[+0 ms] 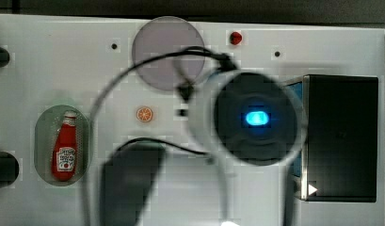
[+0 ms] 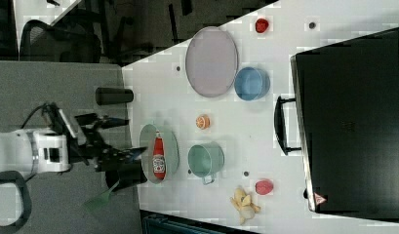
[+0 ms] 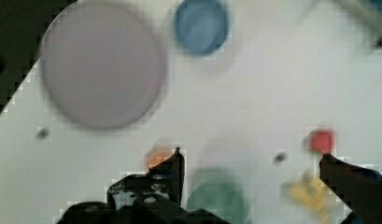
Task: Pick Ketchup from the table and place it in strainer.
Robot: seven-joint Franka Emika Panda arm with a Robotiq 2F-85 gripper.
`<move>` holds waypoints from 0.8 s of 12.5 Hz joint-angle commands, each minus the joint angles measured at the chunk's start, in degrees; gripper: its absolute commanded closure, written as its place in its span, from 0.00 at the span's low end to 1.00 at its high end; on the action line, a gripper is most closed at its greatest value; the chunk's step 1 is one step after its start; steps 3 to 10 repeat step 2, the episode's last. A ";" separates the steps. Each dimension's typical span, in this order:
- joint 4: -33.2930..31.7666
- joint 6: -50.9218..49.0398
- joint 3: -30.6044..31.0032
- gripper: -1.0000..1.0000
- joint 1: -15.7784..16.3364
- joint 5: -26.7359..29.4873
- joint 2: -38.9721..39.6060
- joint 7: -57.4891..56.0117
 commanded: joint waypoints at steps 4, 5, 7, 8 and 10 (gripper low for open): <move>2.79 -2.08 1.98 0.00 0.77 -2.33 0.69 -3.25; 2.79 -2.08 1.98 0.00 0.77 -2.33 0.69 -3.25; 2.79 -2.08 1.98 0.00 0.77 -2.33 0.69 -3.25; 2.79 -2.08 1.98 0.00 0.77 -2.33 0.69 -3.25; 2.79 -2.08 1.98 0.00 0.77 -2.33 0.69 -3.25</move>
